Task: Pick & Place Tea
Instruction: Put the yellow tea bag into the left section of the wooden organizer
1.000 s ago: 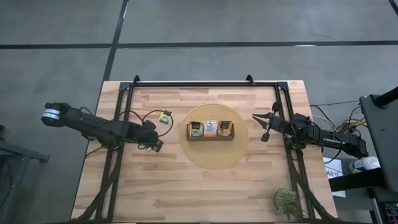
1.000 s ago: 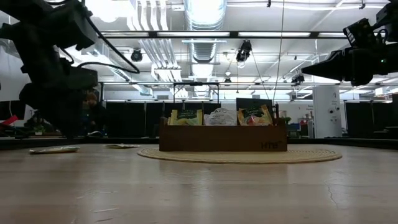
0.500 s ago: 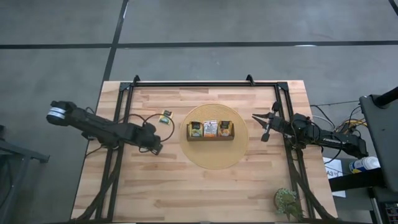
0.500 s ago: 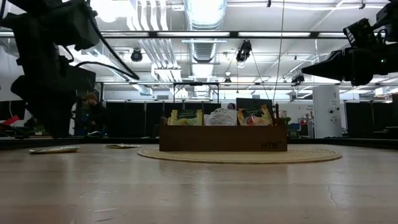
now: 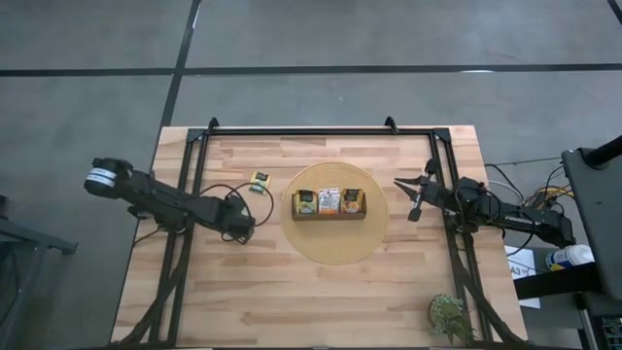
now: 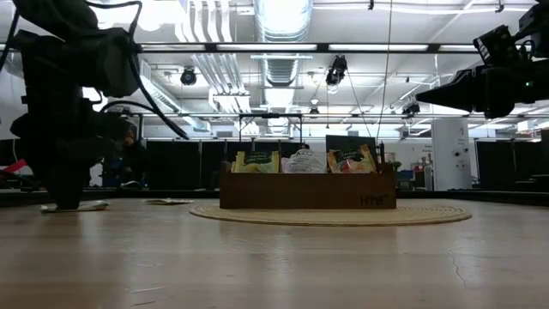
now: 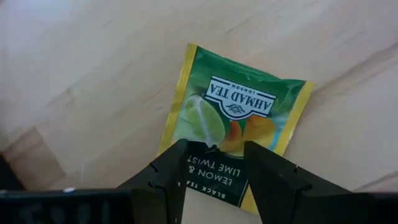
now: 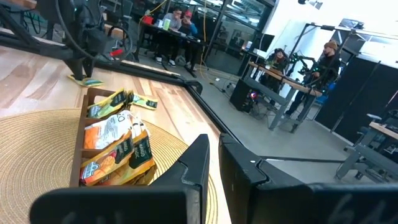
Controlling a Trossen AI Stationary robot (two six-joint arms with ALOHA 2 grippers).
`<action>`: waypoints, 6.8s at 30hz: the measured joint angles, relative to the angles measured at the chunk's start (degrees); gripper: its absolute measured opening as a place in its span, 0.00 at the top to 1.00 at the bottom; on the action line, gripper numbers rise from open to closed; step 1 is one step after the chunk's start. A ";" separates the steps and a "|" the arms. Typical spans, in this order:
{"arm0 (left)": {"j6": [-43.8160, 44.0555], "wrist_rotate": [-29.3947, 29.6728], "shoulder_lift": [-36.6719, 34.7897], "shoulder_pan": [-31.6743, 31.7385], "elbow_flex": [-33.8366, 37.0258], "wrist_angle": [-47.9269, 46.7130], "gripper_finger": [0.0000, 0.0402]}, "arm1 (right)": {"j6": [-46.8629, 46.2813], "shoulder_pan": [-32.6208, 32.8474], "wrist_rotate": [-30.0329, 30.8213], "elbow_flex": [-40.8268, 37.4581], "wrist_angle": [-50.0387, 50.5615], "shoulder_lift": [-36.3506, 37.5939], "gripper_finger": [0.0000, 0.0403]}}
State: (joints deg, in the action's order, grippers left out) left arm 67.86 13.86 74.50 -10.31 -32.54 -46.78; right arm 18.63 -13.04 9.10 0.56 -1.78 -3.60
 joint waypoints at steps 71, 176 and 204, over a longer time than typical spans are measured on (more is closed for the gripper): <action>8.57 3.99 4.48 -10.86 -12.43 20.07 0.67 | -5.50 -0.02 -0.02 0.02 -0.07 -0.02 0.92; 24.28 0.22 4.54 -5.53 -2.52 10.93 1.00 | -9.68 0.00 -0.15 0.02 0.04 -0.39 0.92; -20.63 -0.70 16.83 -4.55 -42.65 -10.84 1.00 | -9.68 0.02 -0.13 0.02 0.02 -0.81 0.92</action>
State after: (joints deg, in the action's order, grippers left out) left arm 47.22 13.16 91.33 -14.85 -75.19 -57.62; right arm 8.95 -13.02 8.97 0.58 -1.76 -4.41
